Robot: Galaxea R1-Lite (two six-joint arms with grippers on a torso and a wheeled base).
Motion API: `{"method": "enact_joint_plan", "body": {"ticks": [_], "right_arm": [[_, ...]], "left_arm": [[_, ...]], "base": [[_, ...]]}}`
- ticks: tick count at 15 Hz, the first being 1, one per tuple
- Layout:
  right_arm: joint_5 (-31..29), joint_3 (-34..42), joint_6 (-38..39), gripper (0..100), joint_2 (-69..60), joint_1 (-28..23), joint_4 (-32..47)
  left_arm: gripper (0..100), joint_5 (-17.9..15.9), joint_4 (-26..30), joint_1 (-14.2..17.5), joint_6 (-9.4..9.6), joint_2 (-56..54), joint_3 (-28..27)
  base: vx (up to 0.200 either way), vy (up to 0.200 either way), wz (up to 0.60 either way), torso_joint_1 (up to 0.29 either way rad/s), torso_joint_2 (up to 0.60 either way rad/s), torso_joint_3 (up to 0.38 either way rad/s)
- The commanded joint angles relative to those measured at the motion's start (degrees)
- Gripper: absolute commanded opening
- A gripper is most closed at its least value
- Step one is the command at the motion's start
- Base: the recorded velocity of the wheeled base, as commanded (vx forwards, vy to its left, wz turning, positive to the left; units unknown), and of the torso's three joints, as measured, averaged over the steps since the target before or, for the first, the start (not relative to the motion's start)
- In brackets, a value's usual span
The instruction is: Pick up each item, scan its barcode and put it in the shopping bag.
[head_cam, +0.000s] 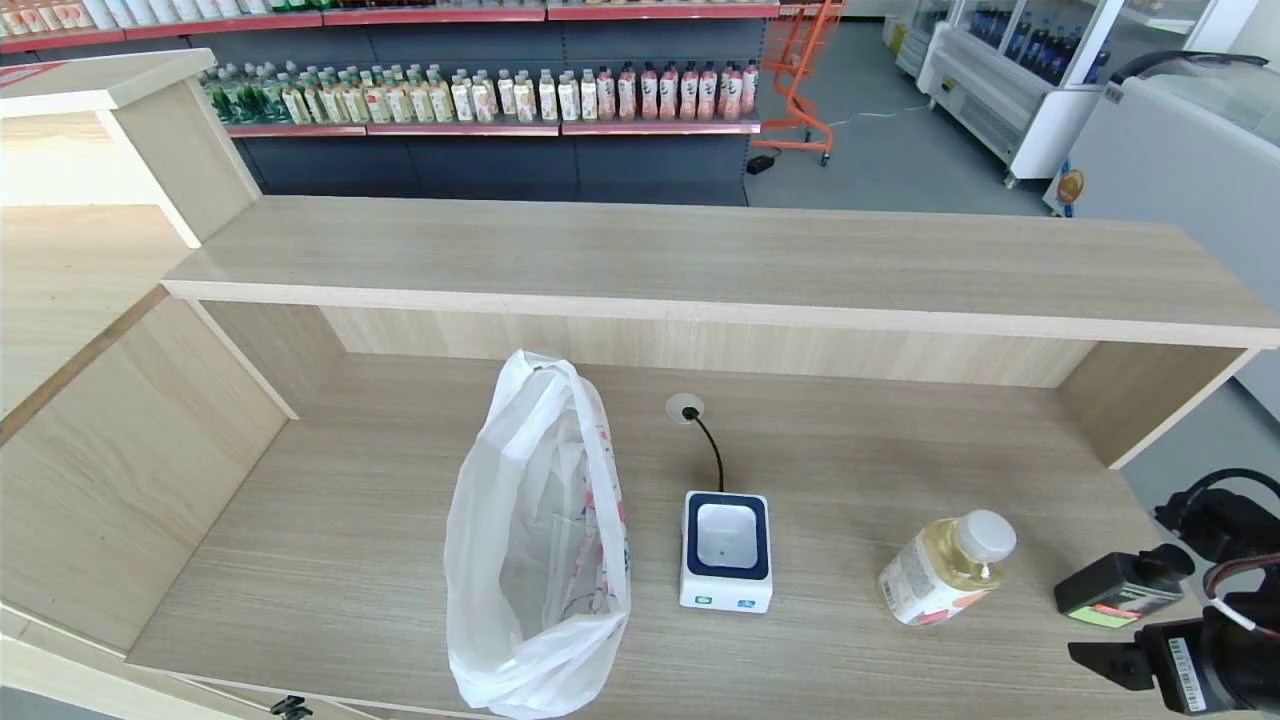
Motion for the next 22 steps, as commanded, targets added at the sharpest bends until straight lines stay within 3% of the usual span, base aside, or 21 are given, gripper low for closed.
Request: {"method": "enact_joint_plan", "body": {"ticks": [1,5,10,15,22], "right_arm": [[1.47,1.32,0.42,100,7.3,1.87,-3.09],[1.91,1.59,3.94,100,12.57,9.52,-12.41],[1.82,3.43,3.94,100,16.79,9.96,-18.65],[1.74,4.23,3.94,100,24.96,10.66,-32.36],[1.65,4.23,3.76,100,31.9,13.82,-44.22]], "left_arm": [[100,0.01,0.0,0.01,0.02,-0.02,0.07],[100,0.01,0.0,0.01,0.02,-0.02,-0.01],[100,0.01,0.0,0.01,0.02,-0.02,-0.01],[100,0.01,0.0,0.01,0.02,-0.02,-0.01],[100,0.01,0.0,0.01,0.02,-0.02,-0.01]], "base": [[0.0,0.0,0.0,0.0,0.0,0.0],[0.0,0.0,0.0,0.0,0.0,0.0],[0.0,0.0,0.0,0.0,0.0,0.0],[0.0,0.0,0.0,0.0,0.0,0.0],[0.0,0.0,0.0,0.0,0.0,0.0]]}}
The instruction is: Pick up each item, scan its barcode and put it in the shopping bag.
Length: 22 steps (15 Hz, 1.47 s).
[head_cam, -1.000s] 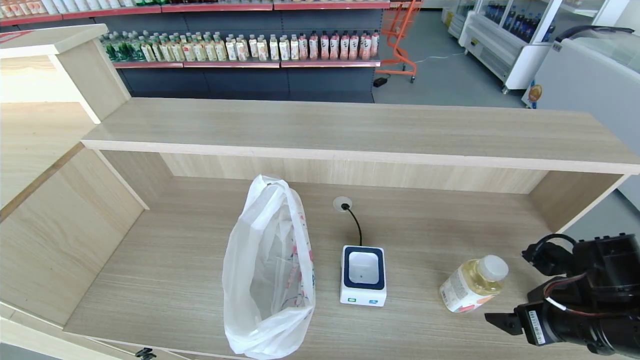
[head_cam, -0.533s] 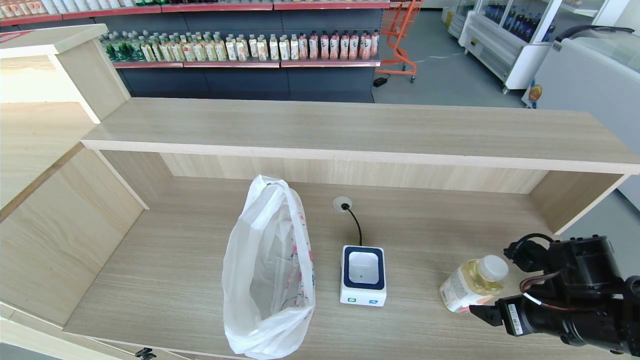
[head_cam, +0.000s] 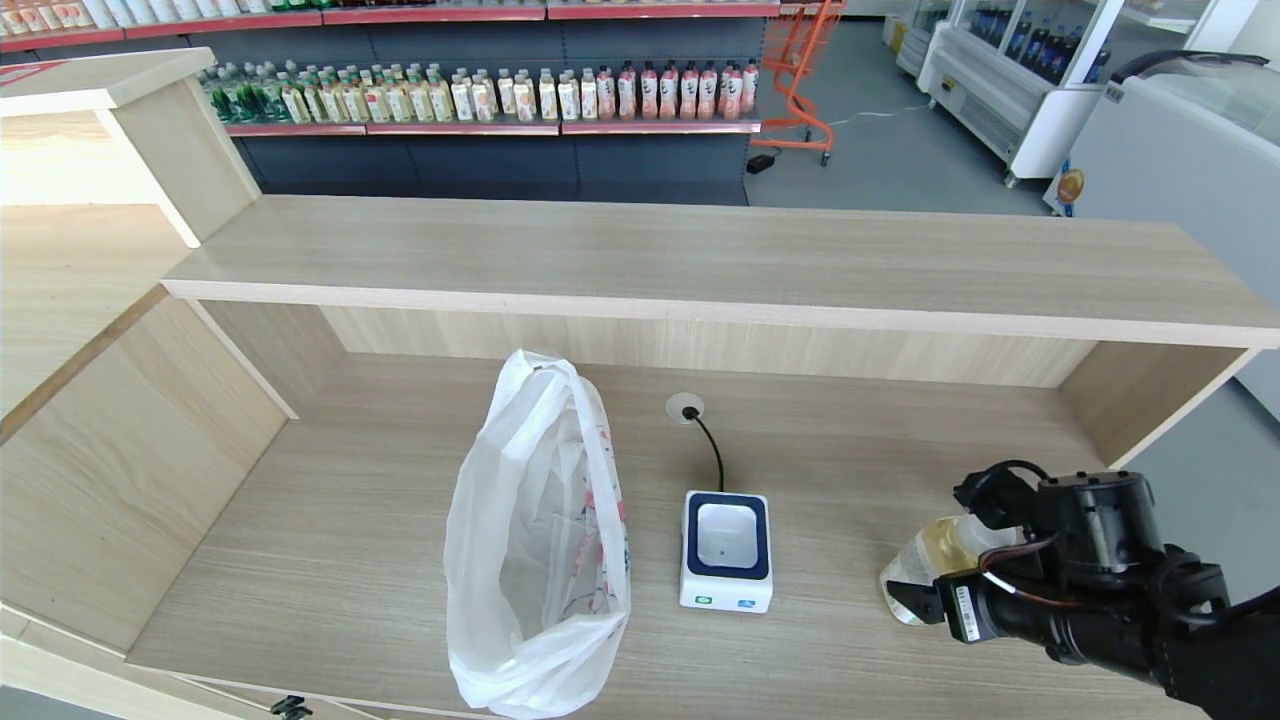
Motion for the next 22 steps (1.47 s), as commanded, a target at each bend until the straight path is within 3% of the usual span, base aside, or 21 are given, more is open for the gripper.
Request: {"method": "enact_joint_plan", "body": {"ticks": [1,10,11,13,22], "right_arm": [[-0.03,0.06,-0.07,100,3.03,0.81,-1.92],[-1.0,0.59,-2.44,100,9.89,3.1,-21.26],[-1.18,0.67,-2.79,0,10.68,3.45,-23.45],[-1.44,0.67,-6.83,0,10.68,3.28,-23.63],[-1.18,-0.03,-7.62,0,7.69,3.19,-25.65]], "left_arm": [[100,0.01,0.0,0.01,0.0,-0.02,-0.01],[100,0.01,0.0,0.01,0.0,-0.02,-0.01],[100,0.01,0.0,0.01,0.0,-0.02,-0.01],[100,0.01,0.0,0.01,0.0,-0.02,-0.01],[100,0.01,0.0,0.01,0.0,-0.02,-0.01]], "base": [[0.0,0.0,0.0,0.0,0.0,0.0],[0.0,0.0,0.0,0.0,0.0,0.0],[0.0,0.0,0.0,0.0,0.0,0.0],[0.0,0.0,0.0,0.0,0.0,0.0],[0.0,0.0,0.0,0.0,0.0,0.0]]}}
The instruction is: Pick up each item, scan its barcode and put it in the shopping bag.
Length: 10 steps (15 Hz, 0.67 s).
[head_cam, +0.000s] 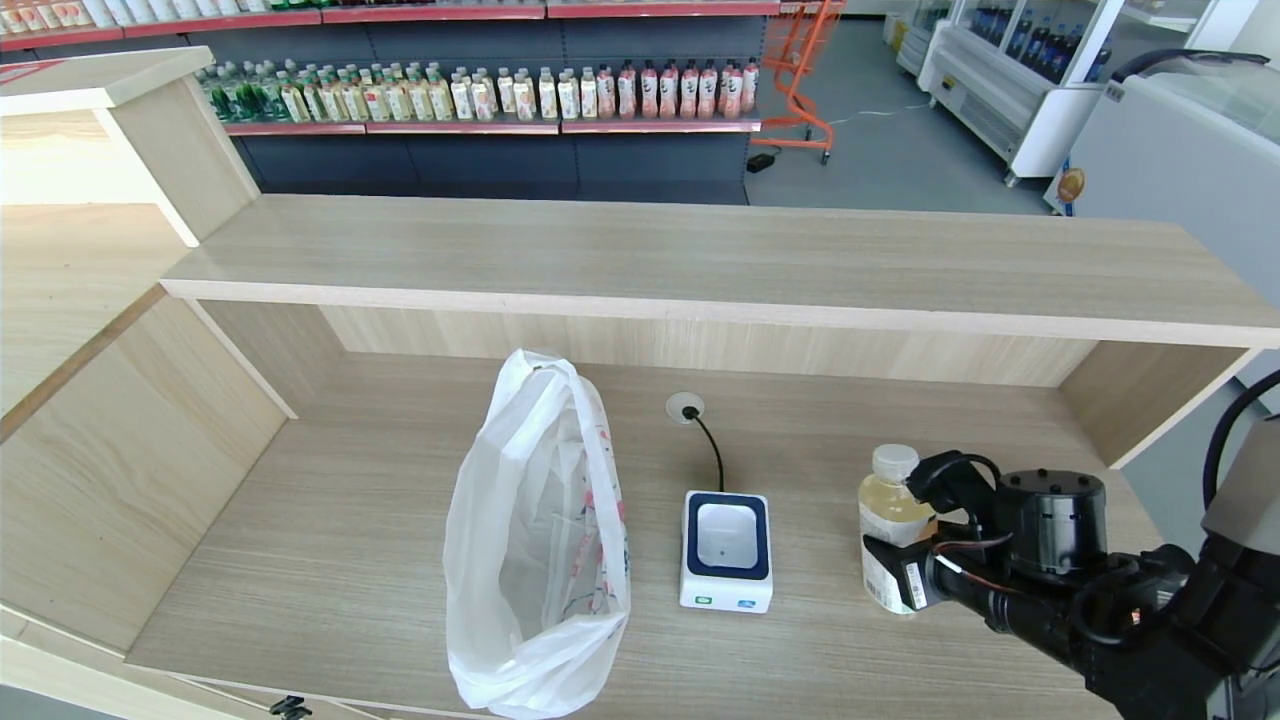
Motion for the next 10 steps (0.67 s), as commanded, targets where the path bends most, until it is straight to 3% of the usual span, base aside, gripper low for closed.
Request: {"method": "enact_joint_plan", "body": {"ticks": [1,4,6,8,10], "right_arm": [[2.58,-0.98,0.84,0,-4.99,-0.16,-0.88],[14.09,-5.02,6.2,0,-16.33,-0.07,5.54],[29.47,-9.59,12.53,0,-26.62,0.02,18.02],[40.9,-12.93,16.75,0,-32.68,0.2,25.58],[46.08,-14.34,17.98,0,-34.0,0.81,26.89]], "left_arm": [[100,0.01,0.0,0.01,0.02,-0.02,0.01],[100,0.01,0.0,0.01,0.02,-0.02,0.01],[100,0.01,0.0,0.01,0.02,-0.02,0.01],[100,0.01,0.0,0.01,0.02,-0.02,0.1],[100,0.01,0.0,0.01,0.02,-0.02,0.01]], "base": [[0.0,0.0,0.0,0.0,0.0,0.0],[0.0,0.0,0.0,0.0,0.0,0.0],[0.0,0.0,0.0,0.0,0.0,0.0],[0.0,0.0,0.0,0.0,0.0,0.0],[0.0,0.0,0.0,0.0,0.0,0.0]]}}
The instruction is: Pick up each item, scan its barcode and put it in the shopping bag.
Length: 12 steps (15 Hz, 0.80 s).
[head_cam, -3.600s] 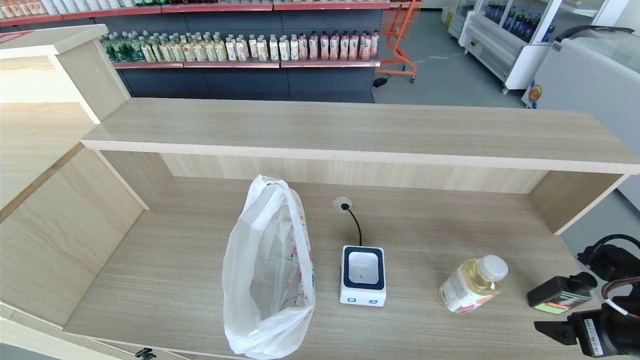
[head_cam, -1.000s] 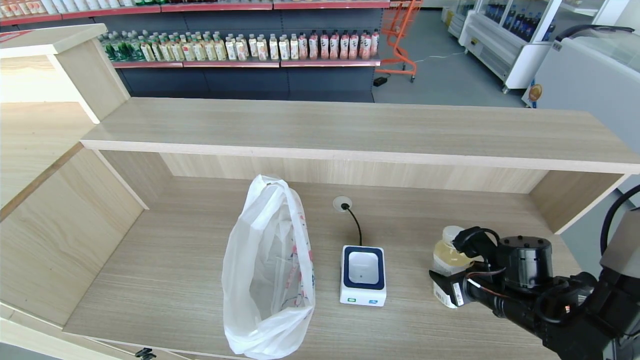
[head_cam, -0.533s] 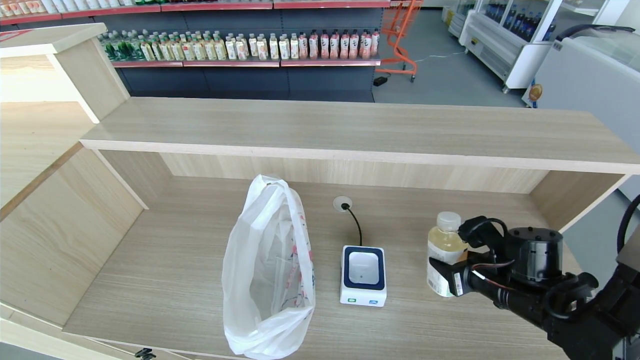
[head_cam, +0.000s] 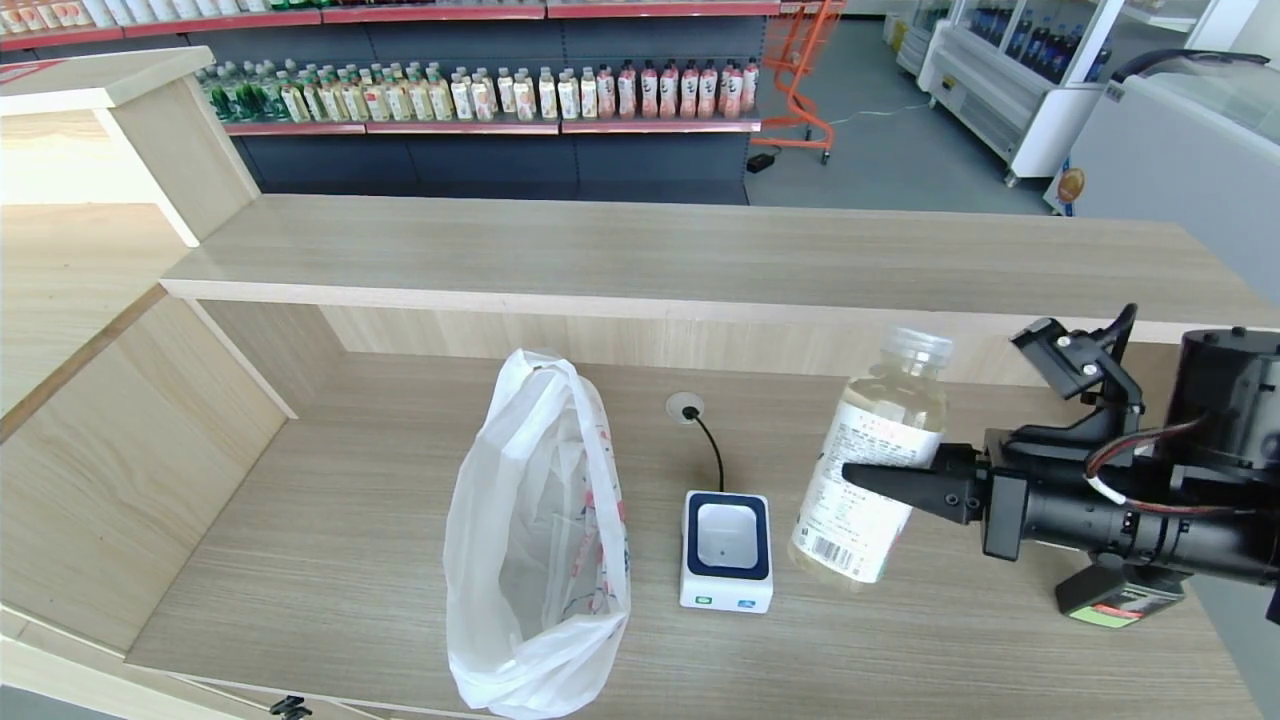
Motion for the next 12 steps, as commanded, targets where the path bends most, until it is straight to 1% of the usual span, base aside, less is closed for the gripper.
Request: {"method": "enact_joint_plan", "body": {"ticks": [1,4,7,10,12], "right_arm": [[1.12,-2.45,1.0,0,-5.92,1.31,0.72],[1.21,-2.98,6.36,0,-7.68,6.23,0.72],[1.21,-2.36,6.62,0,-8.47,10.28,0.81],[1.21,-2.19,6.62,0,-8.47,12.83,0.81],[1.21,-2.1,6.62,0,-8.47,13.62,0.9]], "left_arm": [[100,-0.01,0.0,0.01,0.02,-0.02,-0.01],[100,-0.01,0.0,0.01,0.02,-0.02,-0.01],[100,-0.01,0.0,0.01,0.02,-0.02,-0.01],[100,-0.01,0.0,0.01,0.02,-0.02,-0.01],[100,-0.01,0.0,0.01,0.02,-0.02,-0.01]], "base": [[0.0,0.0,0.0,0.0,0.0,0.0],[0.0,0.0,0.0,0.0,0.0,0.0],[0.0,0.0,0.0,0.0,0.0,0.0],[0.0,0.0,0.0,0.0,0.0,0.0],[0.0,0.0,0.0,0.0,0.0,0.0]]}}
